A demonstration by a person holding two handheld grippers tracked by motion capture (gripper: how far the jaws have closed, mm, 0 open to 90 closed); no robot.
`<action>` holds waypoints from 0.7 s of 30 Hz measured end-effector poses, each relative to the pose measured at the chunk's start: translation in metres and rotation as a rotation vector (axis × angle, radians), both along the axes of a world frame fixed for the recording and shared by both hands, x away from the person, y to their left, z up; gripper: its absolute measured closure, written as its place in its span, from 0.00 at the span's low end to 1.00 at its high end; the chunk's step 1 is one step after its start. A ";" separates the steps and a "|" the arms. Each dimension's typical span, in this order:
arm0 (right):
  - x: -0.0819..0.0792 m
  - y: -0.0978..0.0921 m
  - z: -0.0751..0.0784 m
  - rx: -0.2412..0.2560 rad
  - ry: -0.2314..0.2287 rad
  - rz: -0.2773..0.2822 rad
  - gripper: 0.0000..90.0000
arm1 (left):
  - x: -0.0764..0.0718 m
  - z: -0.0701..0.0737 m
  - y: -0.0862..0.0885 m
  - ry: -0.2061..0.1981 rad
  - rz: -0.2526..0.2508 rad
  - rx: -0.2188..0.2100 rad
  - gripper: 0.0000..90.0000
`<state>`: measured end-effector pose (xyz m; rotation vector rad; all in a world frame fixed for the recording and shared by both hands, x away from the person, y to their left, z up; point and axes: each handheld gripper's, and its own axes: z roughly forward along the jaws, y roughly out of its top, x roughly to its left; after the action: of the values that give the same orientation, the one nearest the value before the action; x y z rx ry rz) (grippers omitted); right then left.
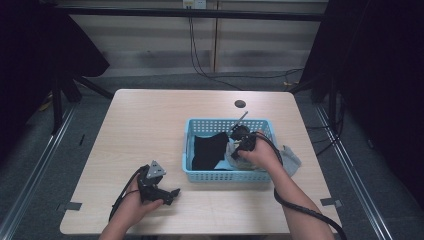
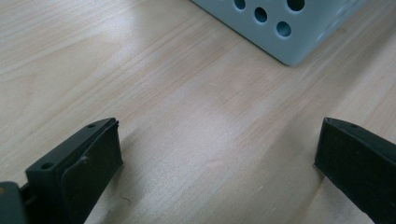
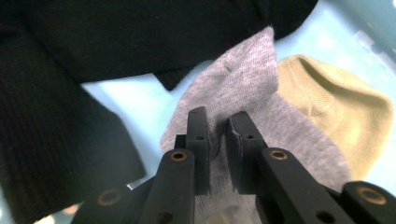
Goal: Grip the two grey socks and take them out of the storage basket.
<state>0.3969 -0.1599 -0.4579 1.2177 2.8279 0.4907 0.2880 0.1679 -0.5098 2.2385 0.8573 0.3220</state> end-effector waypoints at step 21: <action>-0.005 -0.032 0.060 0.047 -0.031 -0.001 0.91 | 0.000 0.000 -0.001 -0.002 0.006 -0.008 0.00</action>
<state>0.3918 -0.1919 -0.3980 1.2079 2.8057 0.5733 0.2879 0.1674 -0.5101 2.2279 0.8637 0.3228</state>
